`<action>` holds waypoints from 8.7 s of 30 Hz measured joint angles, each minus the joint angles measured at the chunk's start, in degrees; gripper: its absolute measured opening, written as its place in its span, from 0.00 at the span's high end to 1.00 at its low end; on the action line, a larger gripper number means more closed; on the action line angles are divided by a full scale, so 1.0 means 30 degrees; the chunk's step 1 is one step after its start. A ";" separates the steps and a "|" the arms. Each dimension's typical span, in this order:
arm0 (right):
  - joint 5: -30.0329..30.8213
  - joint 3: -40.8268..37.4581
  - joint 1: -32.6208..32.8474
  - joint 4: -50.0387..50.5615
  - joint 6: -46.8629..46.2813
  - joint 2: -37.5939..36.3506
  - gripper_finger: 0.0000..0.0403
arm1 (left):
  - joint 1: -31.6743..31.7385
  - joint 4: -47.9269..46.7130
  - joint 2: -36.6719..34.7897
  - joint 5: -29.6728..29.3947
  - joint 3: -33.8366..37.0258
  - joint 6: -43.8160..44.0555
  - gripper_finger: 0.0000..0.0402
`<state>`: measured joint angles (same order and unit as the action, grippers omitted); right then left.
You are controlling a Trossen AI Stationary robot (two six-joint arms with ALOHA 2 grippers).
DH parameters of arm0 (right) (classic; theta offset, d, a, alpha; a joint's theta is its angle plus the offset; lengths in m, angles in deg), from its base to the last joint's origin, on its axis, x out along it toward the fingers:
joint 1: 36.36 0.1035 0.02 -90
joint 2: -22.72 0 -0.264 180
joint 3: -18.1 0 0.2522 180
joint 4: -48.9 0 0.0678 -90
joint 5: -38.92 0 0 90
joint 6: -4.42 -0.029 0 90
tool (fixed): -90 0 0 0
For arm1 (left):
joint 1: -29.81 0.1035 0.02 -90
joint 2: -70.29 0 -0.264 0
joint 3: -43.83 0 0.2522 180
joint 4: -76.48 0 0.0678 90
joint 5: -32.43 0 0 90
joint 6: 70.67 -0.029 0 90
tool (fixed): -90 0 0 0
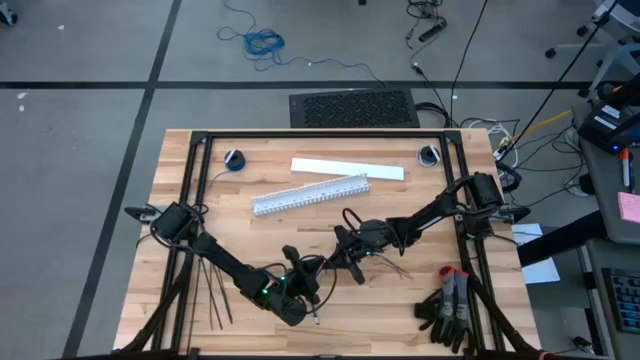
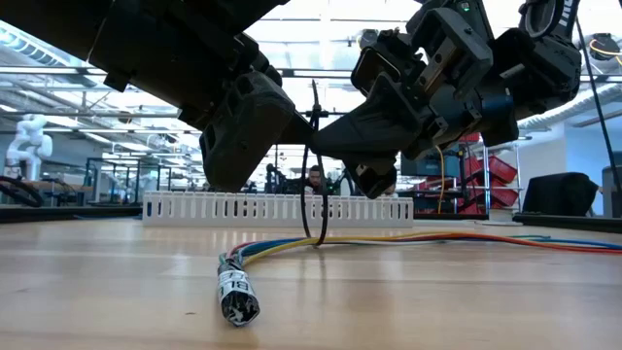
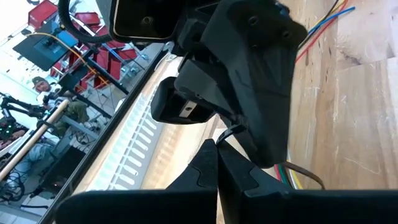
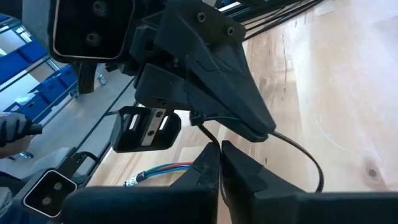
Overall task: Ziptie cables
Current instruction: Wrap the colored loose cables with the black zip tie
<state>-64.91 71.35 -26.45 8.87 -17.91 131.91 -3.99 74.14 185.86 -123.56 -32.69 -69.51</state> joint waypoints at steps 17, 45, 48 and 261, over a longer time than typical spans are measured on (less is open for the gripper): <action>-0.1014 0.0000 0.0142 0.1173 0.0190 -0.0017 0.55 | 0.0007 0.0000 0.0000 0.0133 0.0015 0.0015 1.00; 0.2196 -0.0782 0.0233 0.2652 0.2238 -0.3530 0.61 | 0.0007 0.0017 0.0000 0.0509 0.0015 0.0027 1.00; 0.2001 -0.0559 0.0233 0.2437 0.2252 -0.3344 0.65 | 0.0007 0.0022 0.0000 0.0565 0.0015 0.0008 1.00; 1.0113 -0.1169 0.1721 -0.4066 0.1133 -0.0564 0.58 | 0.0634 -0.9143 -0.1872 0.5267 -0.0758 2.3995 0.98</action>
<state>-34.57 67.84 -21.28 -3.33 -14.51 130.22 -2.09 46.71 180.24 -107.76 -34.96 2.48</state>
